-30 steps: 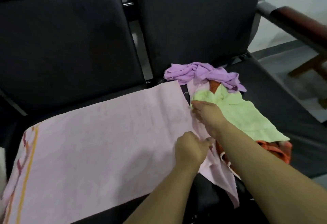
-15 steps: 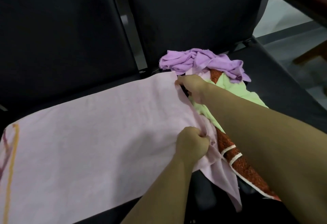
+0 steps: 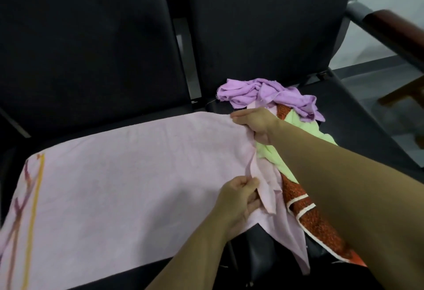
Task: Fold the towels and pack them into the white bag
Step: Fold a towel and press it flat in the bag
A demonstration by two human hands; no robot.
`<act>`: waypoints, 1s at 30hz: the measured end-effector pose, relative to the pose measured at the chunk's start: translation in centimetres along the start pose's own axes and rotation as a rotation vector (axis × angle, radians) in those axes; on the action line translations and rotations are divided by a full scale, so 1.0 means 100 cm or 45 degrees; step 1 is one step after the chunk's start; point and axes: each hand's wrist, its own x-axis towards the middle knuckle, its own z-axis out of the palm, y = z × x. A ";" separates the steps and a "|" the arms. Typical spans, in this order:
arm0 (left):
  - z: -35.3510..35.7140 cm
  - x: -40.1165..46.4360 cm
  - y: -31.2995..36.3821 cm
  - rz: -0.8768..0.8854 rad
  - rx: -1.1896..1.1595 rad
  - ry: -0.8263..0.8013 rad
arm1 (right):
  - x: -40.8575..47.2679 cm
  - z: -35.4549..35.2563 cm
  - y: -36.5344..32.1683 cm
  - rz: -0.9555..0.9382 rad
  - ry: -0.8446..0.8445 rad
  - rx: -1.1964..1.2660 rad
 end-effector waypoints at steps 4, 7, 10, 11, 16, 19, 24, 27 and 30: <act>-0.006 -0.018 0.011 0.096 0.111 0.105 | -0.018 -0.008 -0.010 -0.148 0.070 -0.020; 0.003 -0.035 0.021 0.163 0.080 0.158 | -0.035 -0.018 -0.016 -0.221 0.140 -0.029; 0.016 -0.050 0.024 0.264 0.145 0.116 | -0.056 -0.032 -0.024 -0.277 0.189 -0.072; 0.022 -0.055 0.024 0.273 0.140 0.081 | -0.064 -0.038 -0.028 -0.295 0.206 -0.088; 0.043 -0.081 0.029 0.289 0.307 0.036 | -0.095 -0.065 -0.048 -0.334 0.371 -0.174; 0.040 -0.102 0.049 0.424 0.430 0.042 | -0.111 -0.055 -0.066 -0.370 0.412 -0.242; -0.008 -0.148 0.080 0.625 0.567 0.200 | -0.129 0.015 -0.091 -0.458 0.339 -0.314; -0.056 -0.175 0.092 0.674 0.593 0.295 | -0.131 0.075 -0.095 -0.518 0.277 -0.361; -0.107 -0.202 0.097 0.666 0.546 0.405 | -0.126 0.139 -0.092 -0.540 0.184 -0.411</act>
